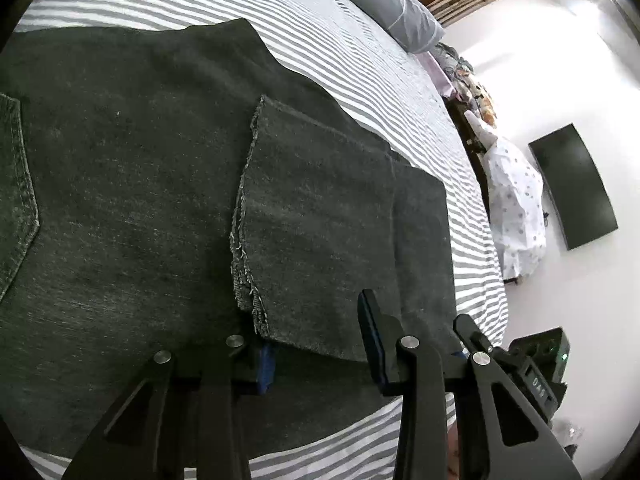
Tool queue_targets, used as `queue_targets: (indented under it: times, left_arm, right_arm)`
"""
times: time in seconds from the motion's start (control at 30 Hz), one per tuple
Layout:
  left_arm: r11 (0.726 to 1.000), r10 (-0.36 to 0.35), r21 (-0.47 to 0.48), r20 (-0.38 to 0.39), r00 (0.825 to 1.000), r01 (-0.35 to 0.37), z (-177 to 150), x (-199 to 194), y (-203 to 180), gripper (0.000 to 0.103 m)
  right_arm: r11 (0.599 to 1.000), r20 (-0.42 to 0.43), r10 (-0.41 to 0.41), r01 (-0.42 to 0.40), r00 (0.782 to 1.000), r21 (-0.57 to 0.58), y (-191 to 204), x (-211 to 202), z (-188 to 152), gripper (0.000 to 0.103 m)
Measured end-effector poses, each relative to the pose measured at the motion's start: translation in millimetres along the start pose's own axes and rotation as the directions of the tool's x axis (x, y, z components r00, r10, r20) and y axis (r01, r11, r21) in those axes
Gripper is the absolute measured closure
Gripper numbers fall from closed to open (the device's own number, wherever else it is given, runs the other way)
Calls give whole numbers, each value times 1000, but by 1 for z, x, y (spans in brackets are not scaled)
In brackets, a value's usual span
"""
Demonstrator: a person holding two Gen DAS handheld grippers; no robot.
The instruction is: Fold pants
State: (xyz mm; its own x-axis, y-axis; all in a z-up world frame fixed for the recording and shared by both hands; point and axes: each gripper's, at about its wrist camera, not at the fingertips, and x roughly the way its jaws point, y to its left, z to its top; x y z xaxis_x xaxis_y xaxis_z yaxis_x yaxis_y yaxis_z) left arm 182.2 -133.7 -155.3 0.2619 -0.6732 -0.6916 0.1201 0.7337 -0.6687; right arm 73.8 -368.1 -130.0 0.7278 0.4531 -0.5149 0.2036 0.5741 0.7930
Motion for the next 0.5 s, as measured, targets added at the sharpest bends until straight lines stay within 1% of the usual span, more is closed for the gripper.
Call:
queue_targets:
  times: [0.03, 0.1, 0.13, 0.17, 0.2, 0.23, 0.27, 0.3, 0.33, 0.37, 0.4, 0.5]
  left_arm:
    - [1000, -6, -17, 1, 1000, 6, 2, 0, 2, 68]
    - [999, -11, -53, -1, 1000, 11, 6, 0, 7, 75]
    - [998, -13, -68, 6, 1000, 13, 9, -1, 11, 76]
    - [997, -7, -77, 11, 1000, 8, 11, -1, 12, 79]
    - [997, 6, -78, 10, 1000, -5, 12, 0, 13, 87]
    - [997, 34, -68, 14, 999, -33, 14, 0, 13, 92]
    - [997, 43, -58, 16, 999, -42, 14, 2, 12, 95]
    - [998, 54, -41, 18, 998, -53, 12, 2, 9, 98]
    - [997, 71, -17, 24, 997, -71, 10, 2, 6, 98]
    - [996, 90, 13, 36, 995, -91, 8, 1, 1, 99]
    - [994, 105, 38, 50, 993, -107, 5, 0, -3, 99]
    - [989, 114, 81, 75, 991, -120, -1, -6, -13, 99]
  right_arm:
    - [1000, 3, -2, 2, 1000, 2, 0, 0, -1, 69]
    - [1000, 6, 2, -2, 1000, 18, -1, 1, -1, 69]
    - [1000, 11, 1, -2, 1000, 28, -2, 2, 0, 69]
    - [999, 19, -1, 0, 1000, 34, -2, 1, 0, 69]
    - [999, 25, -5, 4, 1000, 36, -4, -1, 2, 69]
    - [999, 33, -17, 16, 999, 38, -5, -3, 3, 69]
    - [999, 42, -24, 22, 999, 44, -6, -5, 5, 69]
    - [998, 44, -29, 26, 999, 55, -8, -5, 7, 71]
    - [997, 43, -46, 43, 998, 58, -9, -5, 7, 79]
    - [997, 41, -62, 59, 997, 59, -10, -5, 8, 91]
    - [995, 46, -78, 75, 996, 62, -11, -6, 8, 93]
    - [994, 45, -87, 84, 995, 65, -15, -10, 6, 97]
